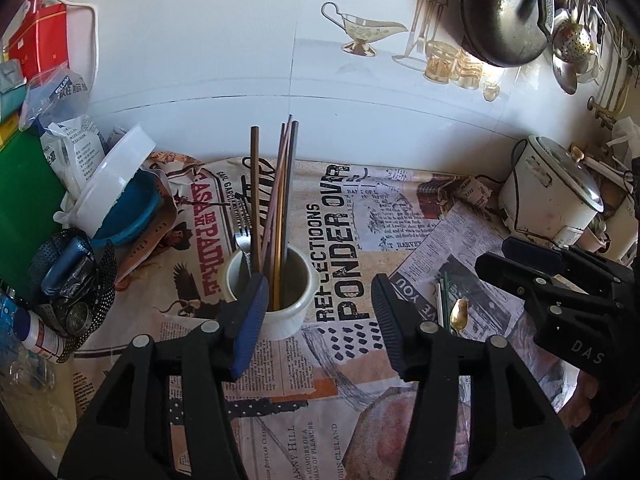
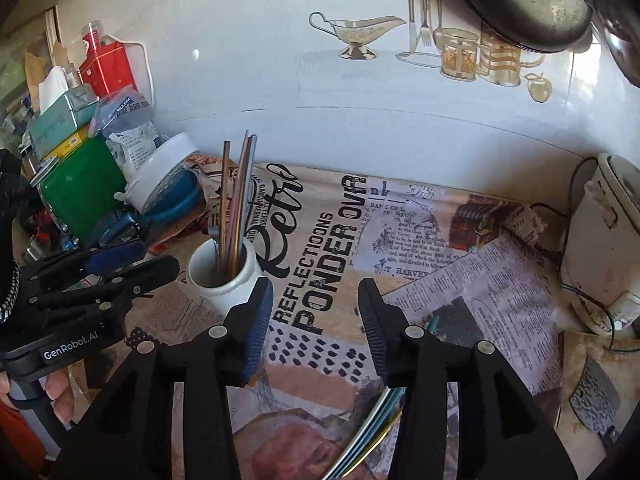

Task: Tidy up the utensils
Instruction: 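Move both grippers back to the remaining utensils on the cloth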

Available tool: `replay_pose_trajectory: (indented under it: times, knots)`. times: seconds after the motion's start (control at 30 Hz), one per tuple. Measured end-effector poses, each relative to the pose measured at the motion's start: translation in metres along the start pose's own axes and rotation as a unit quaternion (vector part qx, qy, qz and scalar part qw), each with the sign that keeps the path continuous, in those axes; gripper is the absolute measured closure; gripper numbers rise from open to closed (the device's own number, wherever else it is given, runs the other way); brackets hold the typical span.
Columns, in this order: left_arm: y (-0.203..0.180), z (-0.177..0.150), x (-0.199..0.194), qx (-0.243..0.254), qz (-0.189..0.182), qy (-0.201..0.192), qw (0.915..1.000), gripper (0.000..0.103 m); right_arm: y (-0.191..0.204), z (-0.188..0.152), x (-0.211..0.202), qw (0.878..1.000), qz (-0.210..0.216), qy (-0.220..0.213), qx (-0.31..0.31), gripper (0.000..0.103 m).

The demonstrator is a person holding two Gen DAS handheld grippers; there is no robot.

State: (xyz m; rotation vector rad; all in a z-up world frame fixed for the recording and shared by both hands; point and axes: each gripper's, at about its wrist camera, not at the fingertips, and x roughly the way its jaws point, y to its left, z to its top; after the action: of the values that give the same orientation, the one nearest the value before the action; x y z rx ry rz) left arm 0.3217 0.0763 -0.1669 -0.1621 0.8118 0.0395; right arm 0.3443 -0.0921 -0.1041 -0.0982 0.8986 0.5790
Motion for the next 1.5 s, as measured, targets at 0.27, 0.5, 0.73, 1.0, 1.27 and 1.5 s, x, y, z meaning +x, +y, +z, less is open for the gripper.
replay_pose_trajectory:
  times: [0.27,0.5,0.73,1.0,1.27,1.5]
  knots:
    - [-0.037,-0.015,0.026,0.004,-0.017,0.032,0.9993,0.047,-0.043,-0.023,-0.001,0.999,-0.024,0.022,0.027,0.057]
    - [-0.061,-0.028,0.055,0.009,-0.010,0.063,0.9979,0.047,-0.087,-0.053,0.020,0.995,-0.046,0.071,0.060,0.057]
    - [-0.069,-0.047,0.083,0.011,0.002,0.097,0.9952,0.047,-0.124,-0.087,0.059,0.984,-0.055,0.139,0.093,0.057]
    - [-0.064,-0.068,0.104,-0.006,0.016,0.136,0.9906,0.047,-0.127,-0.101,0.101,0.978,-0.040,0.177,0.102,0.057]
    - [-0.057,-0.071,0.107,-0.009,0.025,0.140,0.9898,0.047,-0.100,-0.105,0.110,0.982,-0.079,0.166,0.036,0.054]
    - [-0.057,-0.071,0.109,-0.013,0.022,0.139,0.9900,0.047,-0.099,-0.097,0.118,0.984,-0.086,0.154,0.038,0.057]
